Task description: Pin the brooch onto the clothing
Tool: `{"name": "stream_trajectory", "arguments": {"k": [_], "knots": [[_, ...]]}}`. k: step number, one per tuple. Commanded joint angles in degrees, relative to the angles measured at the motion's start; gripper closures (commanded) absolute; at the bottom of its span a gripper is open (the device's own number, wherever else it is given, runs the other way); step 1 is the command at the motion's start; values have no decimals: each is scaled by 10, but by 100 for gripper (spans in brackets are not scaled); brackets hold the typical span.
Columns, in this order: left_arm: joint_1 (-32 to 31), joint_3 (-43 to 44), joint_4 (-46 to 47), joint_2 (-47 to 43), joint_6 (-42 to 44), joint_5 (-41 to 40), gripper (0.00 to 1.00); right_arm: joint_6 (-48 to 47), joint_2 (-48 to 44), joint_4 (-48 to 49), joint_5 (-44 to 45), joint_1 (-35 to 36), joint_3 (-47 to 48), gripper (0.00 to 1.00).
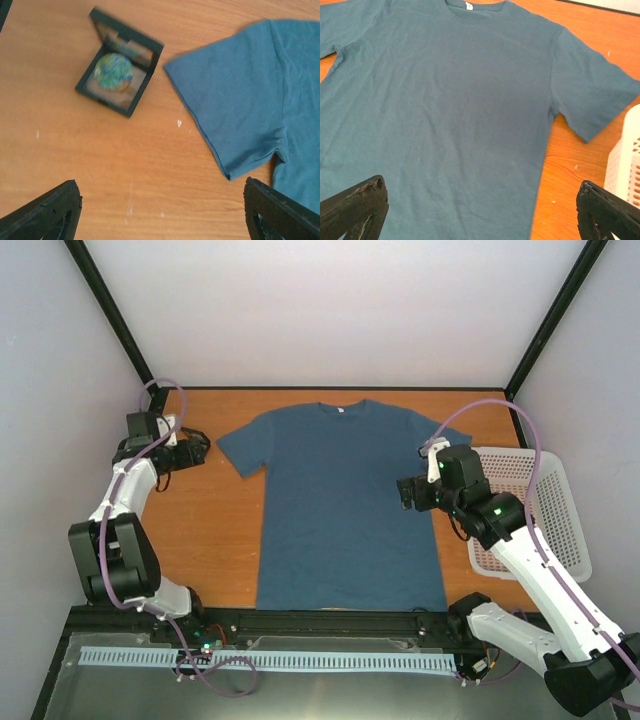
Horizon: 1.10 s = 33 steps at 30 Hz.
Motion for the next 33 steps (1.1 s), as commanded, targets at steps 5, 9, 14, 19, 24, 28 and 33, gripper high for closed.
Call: {"name": "stream_trajectory", "arguments": {"k": [5,9,14,19,24,28,33], "knots": [[79,108,98,144,209,124,24,-55,-15,-37,33,2,17,0],[80,99,163,168,220,118,30,-65,-31,-40,50,1,14,0],[77,93,192,206,267,104,41,-60,-22,-46,52,2,26,0],[64,75,236,218,310,83,38,-62,-4,-36,47,1,28,0],[62,98,218,262,314,93,40,-75,25,-40,48,2,40,0],[54,119,204,284,307,100,42,-85,34,-41,53,2,41,0],[46,131,208,302,296,98,40,-83,36,-40,51,1,38,0]]}}
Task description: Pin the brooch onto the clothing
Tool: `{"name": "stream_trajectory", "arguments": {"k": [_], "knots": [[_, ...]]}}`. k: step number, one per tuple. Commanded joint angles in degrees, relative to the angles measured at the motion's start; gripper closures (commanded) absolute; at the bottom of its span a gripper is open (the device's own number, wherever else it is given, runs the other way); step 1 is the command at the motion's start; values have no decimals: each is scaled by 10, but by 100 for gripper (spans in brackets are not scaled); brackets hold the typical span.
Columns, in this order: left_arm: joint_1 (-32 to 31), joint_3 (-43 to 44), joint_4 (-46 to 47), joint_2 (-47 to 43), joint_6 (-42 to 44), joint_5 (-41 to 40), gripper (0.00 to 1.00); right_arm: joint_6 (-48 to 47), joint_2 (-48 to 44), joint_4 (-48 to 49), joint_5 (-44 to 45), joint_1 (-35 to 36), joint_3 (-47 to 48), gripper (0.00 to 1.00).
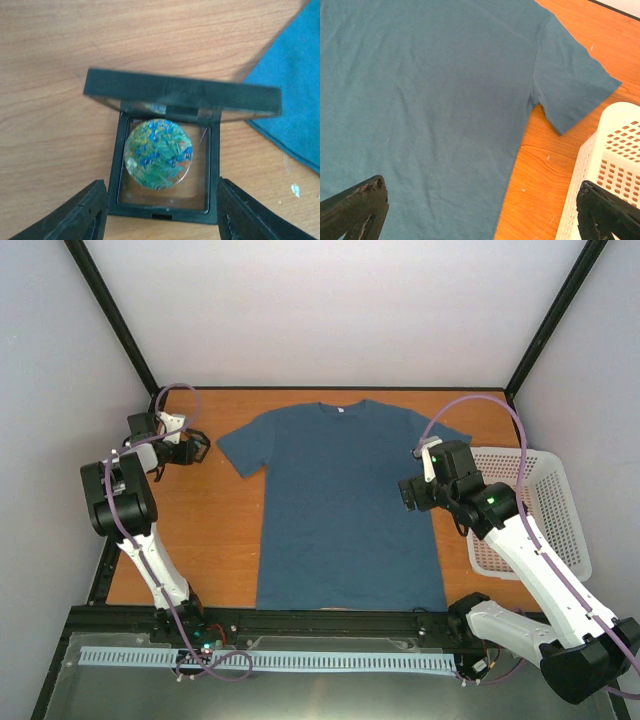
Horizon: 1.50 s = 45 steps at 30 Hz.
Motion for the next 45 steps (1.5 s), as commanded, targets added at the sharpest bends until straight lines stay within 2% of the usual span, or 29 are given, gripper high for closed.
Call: {"name": "stream_trajectory", "arguments": {"k": [1,10,29,41,45], "knots": [[-9,40,7,17,1,7,39,-5,0,-2,7,1,12,0],[-24,63,1,48,10,-29,42,0,-4,-12,14,1,8,0],[-29,100,-25,84,0,-37,44,2,-2,-16,11,1,5,0],[-35,88,-28,80,-2,-45,47,-3,-1,-9,14,2,5,0],[-36,86,-29,72,-11,-61,53,0,-1,-6,17,1,4,0]]}}
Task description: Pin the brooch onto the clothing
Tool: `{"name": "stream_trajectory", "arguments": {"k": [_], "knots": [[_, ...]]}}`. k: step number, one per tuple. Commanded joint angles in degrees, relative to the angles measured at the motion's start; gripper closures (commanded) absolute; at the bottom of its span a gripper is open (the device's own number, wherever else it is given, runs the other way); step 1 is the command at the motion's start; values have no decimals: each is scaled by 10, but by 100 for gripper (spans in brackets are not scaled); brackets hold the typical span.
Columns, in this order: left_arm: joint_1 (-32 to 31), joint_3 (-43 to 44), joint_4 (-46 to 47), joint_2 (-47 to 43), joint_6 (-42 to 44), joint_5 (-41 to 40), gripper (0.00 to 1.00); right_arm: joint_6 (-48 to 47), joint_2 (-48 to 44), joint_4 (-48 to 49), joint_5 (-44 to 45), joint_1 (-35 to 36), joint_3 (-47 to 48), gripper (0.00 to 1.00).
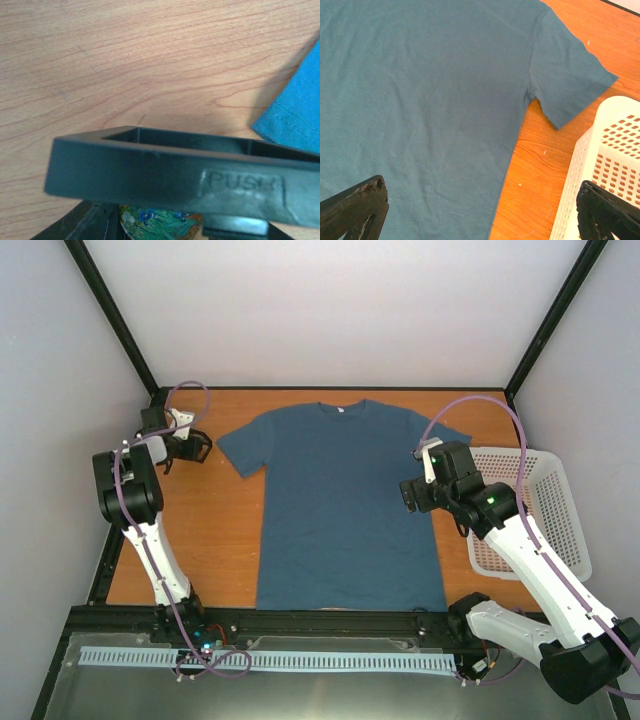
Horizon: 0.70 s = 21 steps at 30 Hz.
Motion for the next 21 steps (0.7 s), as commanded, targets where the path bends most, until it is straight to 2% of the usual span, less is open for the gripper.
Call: {"name": "stream_trajectory", "arguments": {"k": [1,6,17,21], "knots": [[-4,6,-12,-9,-9,-14,54,1,-2,6,8,2,4,0],[-4,-11,-8,-27,-13,-27,61,3,-8,9,9,2,-1,0],[-4,-31,-3,-89,-53,-34,61,-8,-23,16,16,2,-10,0],[-4,-49,-37,-116,-70,-26,61,-11,-31,20,13,2,-17,0]]}}
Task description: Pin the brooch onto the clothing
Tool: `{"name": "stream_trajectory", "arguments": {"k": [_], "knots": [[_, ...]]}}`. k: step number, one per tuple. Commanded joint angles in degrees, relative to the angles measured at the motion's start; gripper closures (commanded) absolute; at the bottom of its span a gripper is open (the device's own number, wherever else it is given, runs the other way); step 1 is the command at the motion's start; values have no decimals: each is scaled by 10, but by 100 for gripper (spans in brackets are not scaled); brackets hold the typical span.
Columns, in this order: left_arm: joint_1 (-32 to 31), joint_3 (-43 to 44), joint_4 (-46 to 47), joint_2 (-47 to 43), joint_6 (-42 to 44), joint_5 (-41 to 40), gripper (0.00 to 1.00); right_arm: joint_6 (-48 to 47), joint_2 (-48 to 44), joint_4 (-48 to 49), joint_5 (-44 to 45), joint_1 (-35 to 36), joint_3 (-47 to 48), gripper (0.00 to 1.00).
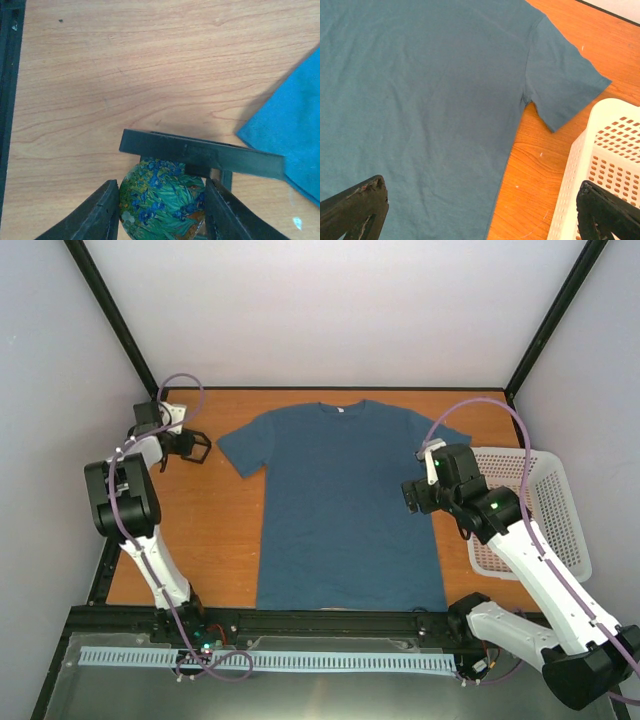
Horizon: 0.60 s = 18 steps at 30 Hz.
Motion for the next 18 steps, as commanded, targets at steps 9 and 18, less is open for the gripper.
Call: {"name": "stream_trajectory", "arguments": {"k": [9,18], "knots": [[-41,-115,-110,-206,-190,77,61,-10,-12,49,-24,2,-29,0],[-187,-184,-22,-280,-438,368,55,-46,60,125,-300,2,-31,0]]}}
